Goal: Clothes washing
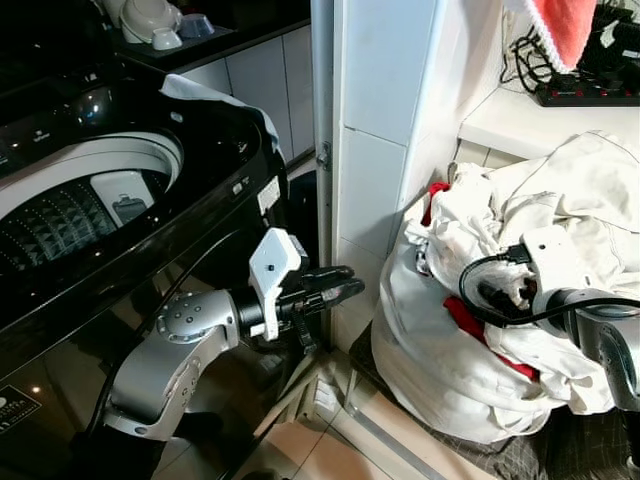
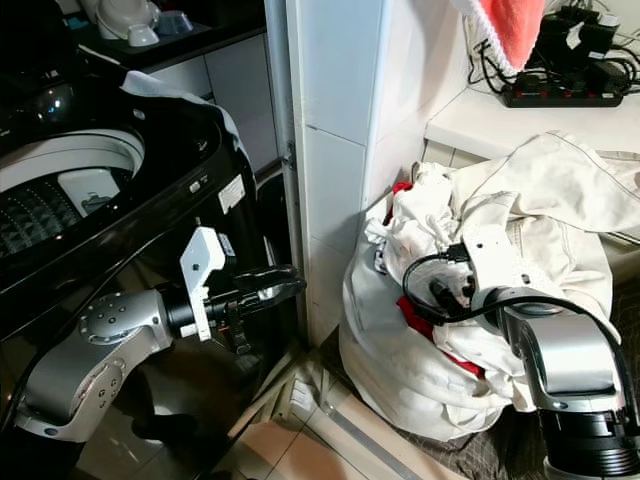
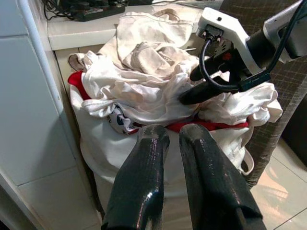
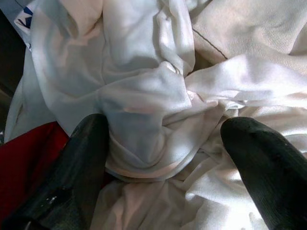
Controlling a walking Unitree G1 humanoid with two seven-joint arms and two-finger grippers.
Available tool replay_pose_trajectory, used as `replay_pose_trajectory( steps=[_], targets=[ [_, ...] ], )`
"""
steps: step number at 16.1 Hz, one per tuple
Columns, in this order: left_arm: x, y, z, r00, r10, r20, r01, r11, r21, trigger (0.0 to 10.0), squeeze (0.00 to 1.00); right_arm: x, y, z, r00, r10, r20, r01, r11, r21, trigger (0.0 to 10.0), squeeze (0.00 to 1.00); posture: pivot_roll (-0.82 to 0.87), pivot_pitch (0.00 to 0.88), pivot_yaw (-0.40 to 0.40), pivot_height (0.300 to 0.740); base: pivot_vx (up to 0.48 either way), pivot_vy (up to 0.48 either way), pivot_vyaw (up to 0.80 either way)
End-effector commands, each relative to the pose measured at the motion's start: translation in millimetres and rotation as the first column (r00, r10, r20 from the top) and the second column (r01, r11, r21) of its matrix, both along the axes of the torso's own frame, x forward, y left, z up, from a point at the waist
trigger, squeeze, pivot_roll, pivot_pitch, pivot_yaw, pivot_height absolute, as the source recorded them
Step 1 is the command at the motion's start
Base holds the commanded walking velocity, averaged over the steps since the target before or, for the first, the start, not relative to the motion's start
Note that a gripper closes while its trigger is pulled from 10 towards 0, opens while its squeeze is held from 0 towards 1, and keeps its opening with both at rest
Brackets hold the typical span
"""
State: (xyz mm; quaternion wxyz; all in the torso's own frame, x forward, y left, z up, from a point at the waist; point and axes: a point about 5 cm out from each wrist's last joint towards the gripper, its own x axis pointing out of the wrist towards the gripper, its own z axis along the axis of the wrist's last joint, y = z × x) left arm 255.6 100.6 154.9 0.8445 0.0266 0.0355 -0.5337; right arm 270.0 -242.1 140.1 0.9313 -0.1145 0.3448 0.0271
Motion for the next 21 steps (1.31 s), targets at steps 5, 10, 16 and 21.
replay_pose_trajectory(
  steps=[5,10,16,21],
  targets=[
    [-1.5,-1.1,4,1.000,-0.024,0.009,0.024,1.000,0.017,10.0,0.00,-0.9,-1.7,-5,1.000,-0.010,0.000,0.010,1.000,0.001,0.0,0.00,0.00,0.000,0.056,0.740,0.000,0.000,0.00],
    [-2.1,-0.7,4,1.000,-0.029,0.006,0.029,0.999,0.018,10.0,0.00,-0.9,-0.2,-8,1.000,0.001,0.000,-0.001,1.000,0.019,0.0,0.00,0.00,0.000,0.055,0.740,0.000,0.000,0.00],
    [-0.5,2.0,4,0.999,-0.039,0.006,0.039,0.999,0.032,10.0,0.00,-0.5,0.4,-3,1.000,-0.005,0.031,0.004,0.999,0.036,0.0,0.00,0.00,0.000,0.071,0.740,0.000,0.000,0.00],
    [4.1,2.8,6,1.000,-0.019,0.023,0.018,0.999,0.034,10.0,0.00,-1.1,-6.1,7,0.997,-0.028,0.073,0.024,0.999,0.046,0.0,0.00,0.00,0.000,0.070,0.740,0.000,0.000,0.00]
  ],
)
